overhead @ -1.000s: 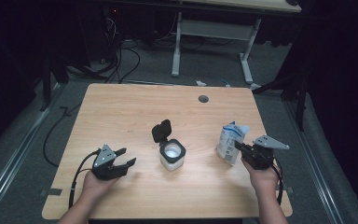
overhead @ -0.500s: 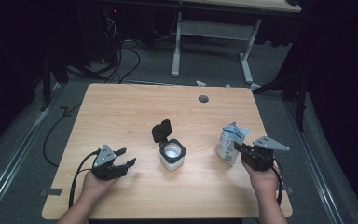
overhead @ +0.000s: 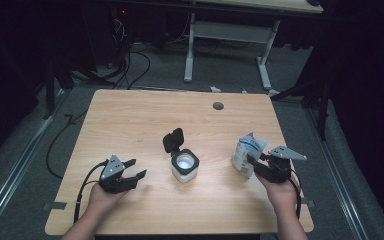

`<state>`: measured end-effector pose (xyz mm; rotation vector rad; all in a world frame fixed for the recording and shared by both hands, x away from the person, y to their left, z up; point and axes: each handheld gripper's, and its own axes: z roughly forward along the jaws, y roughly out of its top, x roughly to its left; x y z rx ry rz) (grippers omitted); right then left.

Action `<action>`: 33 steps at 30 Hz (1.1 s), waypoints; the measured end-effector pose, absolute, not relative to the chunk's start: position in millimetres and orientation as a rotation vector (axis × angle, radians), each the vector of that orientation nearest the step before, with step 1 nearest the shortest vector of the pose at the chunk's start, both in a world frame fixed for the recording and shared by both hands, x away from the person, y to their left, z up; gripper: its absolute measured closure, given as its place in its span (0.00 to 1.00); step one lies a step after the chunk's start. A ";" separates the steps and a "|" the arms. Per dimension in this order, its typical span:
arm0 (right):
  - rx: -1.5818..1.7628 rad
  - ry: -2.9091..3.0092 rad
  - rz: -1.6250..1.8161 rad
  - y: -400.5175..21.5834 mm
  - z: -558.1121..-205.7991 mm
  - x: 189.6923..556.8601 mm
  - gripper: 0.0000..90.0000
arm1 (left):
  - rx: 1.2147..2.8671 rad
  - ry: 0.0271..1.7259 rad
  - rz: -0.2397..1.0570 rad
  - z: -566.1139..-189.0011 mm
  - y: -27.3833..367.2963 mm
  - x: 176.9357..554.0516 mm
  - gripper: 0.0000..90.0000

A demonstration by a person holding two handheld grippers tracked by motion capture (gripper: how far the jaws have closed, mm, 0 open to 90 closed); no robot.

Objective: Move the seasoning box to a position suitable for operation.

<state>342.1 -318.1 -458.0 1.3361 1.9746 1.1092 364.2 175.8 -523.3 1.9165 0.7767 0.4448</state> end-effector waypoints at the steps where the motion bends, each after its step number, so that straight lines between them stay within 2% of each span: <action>1: 1.336 1.974 1.110 -318.0 -458.4 342.2 0.63 | 1.915 0.778 0.443 -523.3 175.8 364.3 0.45; 12: 1.337 1.962 1.085 -316.6 -462.3 337.2 0.48 | 1.920 0.784 0.428 -523.6 174.8 364.8 0.45; 33: 1.344 1.954 1.062 -320.0 -476.5 312.6 0.44 | 1.919 0.806 0.390 -524.4 171.2 365.9 0.44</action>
